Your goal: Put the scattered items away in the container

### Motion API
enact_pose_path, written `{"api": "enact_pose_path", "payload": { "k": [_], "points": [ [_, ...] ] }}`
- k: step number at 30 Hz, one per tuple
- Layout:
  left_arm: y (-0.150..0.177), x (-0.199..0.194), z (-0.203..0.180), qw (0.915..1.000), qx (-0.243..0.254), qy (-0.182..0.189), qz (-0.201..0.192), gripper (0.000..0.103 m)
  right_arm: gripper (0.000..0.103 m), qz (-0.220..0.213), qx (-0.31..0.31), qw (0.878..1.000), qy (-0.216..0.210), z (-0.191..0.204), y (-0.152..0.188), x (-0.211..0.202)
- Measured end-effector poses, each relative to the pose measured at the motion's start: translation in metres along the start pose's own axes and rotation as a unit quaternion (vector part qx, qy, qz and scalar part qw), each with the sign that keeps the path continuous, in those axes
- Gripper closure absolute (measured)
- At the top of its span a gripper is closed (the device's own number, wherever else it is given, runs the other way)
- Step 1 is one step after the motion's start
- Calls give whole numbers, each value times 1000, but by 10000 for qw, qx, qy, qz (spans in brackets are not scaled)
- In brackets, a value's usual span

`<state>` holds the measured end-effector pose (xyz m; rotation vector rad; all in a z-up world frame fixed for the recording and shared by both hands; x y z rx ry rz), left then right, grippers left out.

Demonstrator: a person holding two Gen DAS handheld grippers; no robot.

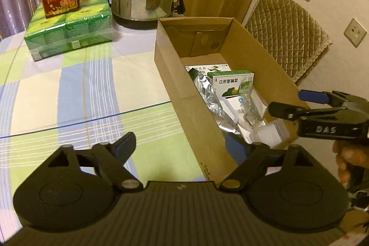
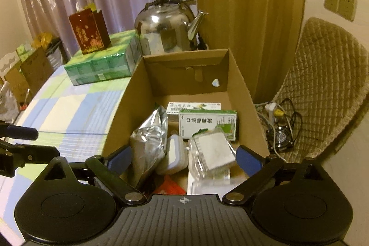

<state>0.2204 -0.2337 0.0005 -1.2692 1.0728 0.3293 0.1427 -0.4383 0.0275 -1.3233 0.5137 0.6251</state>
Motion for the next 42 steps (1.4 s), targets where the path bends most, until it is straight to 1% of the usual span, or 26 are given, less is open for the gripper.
{"api": "enact_pose_path", "payload": {
  "k": [2,5,7,12,18,21,23,26,29,32,35,42],
  "points": [
    [8,-12,-3,9998,-17,-27,-179,9,5,-9,45,10000,-10,4,5,-13],
    [20,-25,-8,9996,-57,-14,-277,7,2,-103,123,9999,-37,9,12,-36],
    [29,-34,-11,9993,-116,-12,-356,2,2,-124,135,9998,-11,12,17,-51],
    [49,-56,-21,9976,-205,-65,-653,1,2,-112,126,9998,116,17,30,-80],
    [69,-69,-34,9979,-407,-48,-499,1,2,-114,86,9997,206,22,49,-109],
    [80,-78,-43,9980,-354,-273,-446,1,2,-159,135,9994,283,24,57,-125],
    [88,-84,-45,9975,-436,-363,-431,1,2,-249,115,9990,351,27,61,-136],
    [96,-95,-48,9964,-637,-336,-444,1,2,-318,49,9987,405,32,65,-149],
    [103,-104,-50,9961,-674,-323,-465,1,2,-371,61,9987,351,36,69,-159],
    [111,-112,-53,9958,-734,-252,-495,1,2,-381,116,9987,311,40,74,-167],
    [119,-120,-55,9951,-734,-315,-574,1,2,-330,108,9990,268,44,80,-170],
    [131,-123,-57,9953,-729,-365,-529,1,2,-228,93,9994,249,51,90,-167]
  ]
}}
Point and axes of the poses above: each gripper's, at about its wrist camera, not at the fingertips, and x roughly the way its jaws point, z to its left, y to its underside, the point moved 3 cm from there along x, roughly the way its jaws point, and after that the axes turned 6 degrees about -y, right-handed, at the moved point
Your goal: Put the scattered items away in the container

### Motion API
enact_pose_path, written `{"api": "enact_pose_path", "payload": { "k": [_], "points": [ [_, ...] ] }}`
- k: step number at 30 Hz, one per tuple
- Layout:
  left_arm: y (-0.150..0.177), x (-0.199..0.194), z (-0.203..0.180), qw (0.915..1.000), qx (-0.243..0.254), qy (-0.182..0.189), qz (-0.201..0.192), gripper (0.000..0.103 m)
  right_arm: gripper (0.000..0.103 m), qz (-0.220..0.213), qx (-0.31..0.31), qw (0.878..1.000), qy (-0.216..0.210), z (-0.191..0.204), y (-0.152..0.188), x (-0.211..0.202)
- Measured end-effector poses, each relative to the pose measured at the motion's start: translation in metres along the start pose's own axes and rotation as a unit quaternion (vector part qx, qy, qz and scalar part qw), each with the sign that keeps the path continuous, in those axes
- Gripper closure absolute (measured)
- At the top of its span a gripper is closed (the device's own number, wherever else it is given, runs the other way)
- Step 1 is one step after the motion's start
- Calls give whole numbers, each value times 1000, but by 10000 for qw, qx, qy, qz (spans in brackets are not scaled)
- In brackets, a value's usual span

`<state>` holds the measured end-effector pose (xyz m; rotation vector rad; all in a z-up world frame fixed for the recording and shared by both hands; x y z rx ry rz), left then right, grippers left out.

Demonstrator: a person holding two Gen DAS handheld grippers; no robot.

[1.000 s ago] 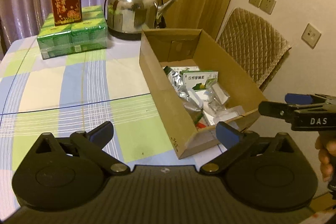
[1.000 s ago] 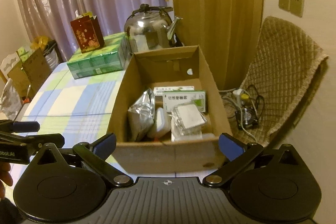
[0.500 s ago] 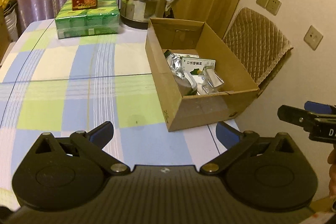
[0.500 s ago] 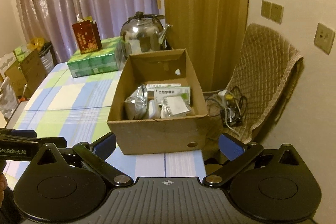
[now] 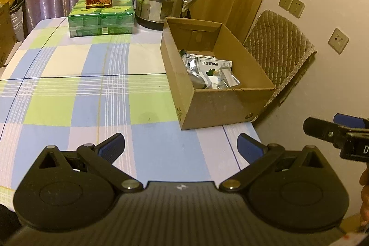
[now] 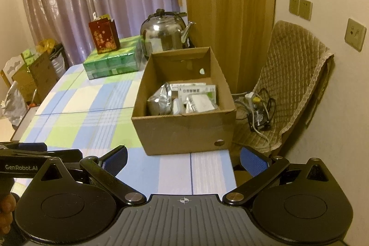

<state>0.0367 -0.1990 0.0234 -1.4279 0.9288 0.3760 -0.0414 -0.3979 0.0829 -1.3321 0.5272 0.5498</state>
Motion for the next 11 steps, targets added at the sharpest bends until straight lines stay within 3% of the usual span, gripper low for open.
{"api": "enact_pose_path", "payload": {
  "k": [11],
  "points": [
    [6,5,1,10000,6,79,61,1,2,30,-17,10000,33,2,2,5]
  ]
}}
Point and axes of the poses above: each gripper's, at about its wrist camera, not at the fingertips, and x roughly the way its jaws point, z to its left, y to its underside, the point moved 3 cm from there along x, roughly the way its jaws point, and after that the axes turned 6 degrees about -y, right-handed, at the moved point
